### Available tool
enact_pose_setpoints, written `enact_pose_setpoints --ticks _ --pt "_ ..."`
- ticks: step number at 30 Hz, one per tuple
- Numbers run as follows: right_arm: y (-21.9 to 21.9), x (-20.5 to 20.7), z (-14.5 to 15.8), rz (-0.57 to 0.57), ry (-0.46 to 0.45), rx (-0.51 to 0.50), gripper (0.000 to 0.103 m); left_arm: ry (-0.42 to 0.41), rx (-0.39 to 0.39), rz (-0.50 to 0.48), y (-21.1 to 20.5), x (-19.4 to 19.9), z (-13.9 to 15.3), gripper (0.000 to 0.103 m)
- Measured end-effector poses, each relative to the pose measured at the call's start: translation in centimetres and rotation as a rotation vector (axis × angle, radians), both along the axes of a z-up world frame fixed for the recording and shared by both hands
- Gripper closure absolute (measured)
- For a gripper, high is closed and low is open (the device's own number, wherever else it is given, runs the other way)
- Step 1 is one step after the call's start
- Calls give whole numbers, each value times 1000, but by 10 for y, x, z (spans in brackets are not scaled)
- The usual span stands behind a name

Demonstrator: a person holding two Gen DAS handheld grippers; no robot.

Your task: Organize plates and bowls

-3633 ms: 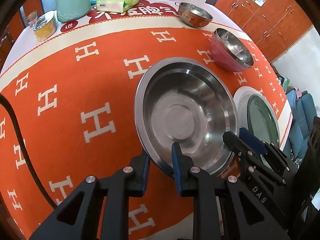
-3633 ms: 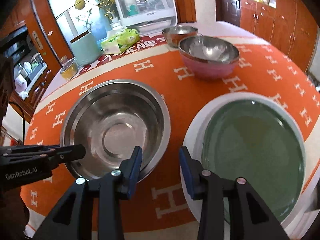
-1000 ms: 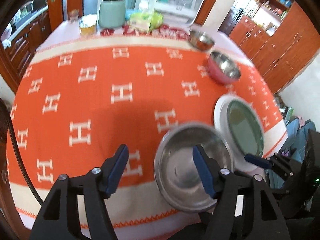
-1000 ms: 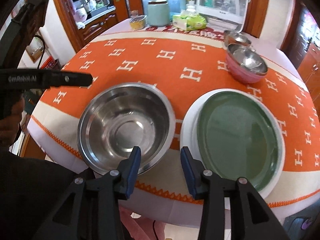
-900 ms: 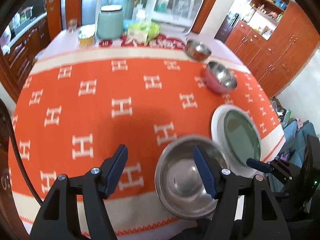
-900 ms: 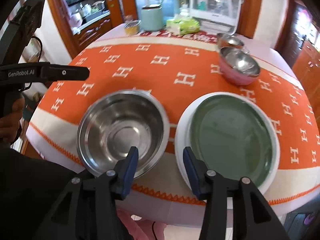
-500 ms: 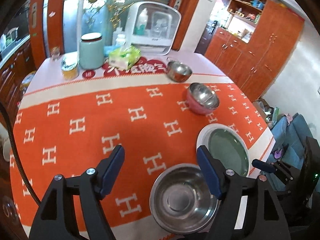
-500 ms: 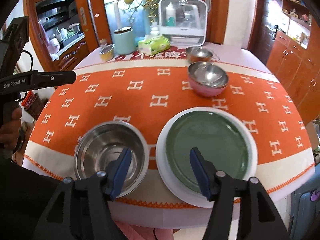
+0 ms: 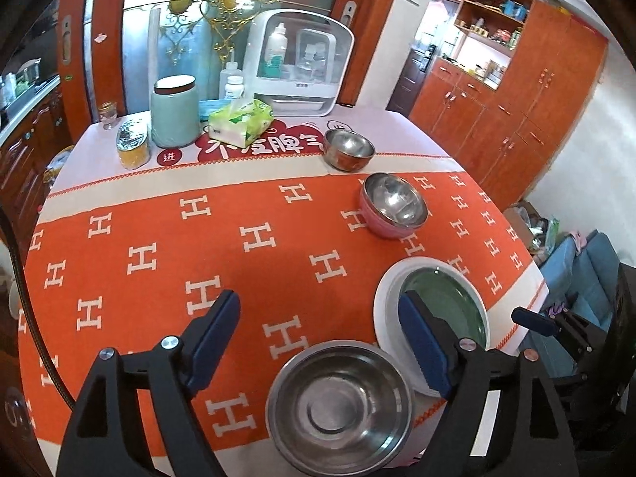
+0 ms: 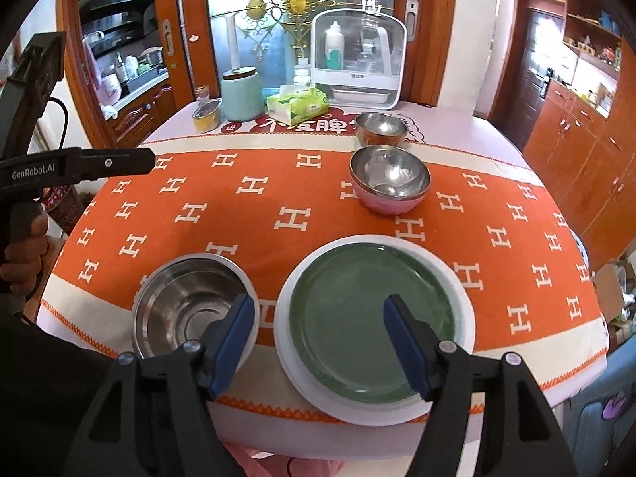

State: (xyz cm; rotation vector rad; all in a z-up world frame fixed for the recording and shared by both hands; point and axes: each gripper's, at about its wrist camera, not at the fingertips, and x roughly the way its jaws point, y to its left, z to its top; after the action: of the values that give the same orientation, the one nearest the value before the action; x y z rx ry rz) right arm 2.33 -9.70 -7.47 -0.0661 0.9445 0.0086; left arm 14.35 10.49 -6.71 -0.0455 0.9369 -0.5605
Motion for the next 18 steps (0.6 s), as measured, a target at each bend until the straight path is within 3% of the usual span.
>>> enact_pose_setpoints --ticks 18 --pt "-80 14 13 213 -24 -33 35 28 60 146 -89 -24 14 21"
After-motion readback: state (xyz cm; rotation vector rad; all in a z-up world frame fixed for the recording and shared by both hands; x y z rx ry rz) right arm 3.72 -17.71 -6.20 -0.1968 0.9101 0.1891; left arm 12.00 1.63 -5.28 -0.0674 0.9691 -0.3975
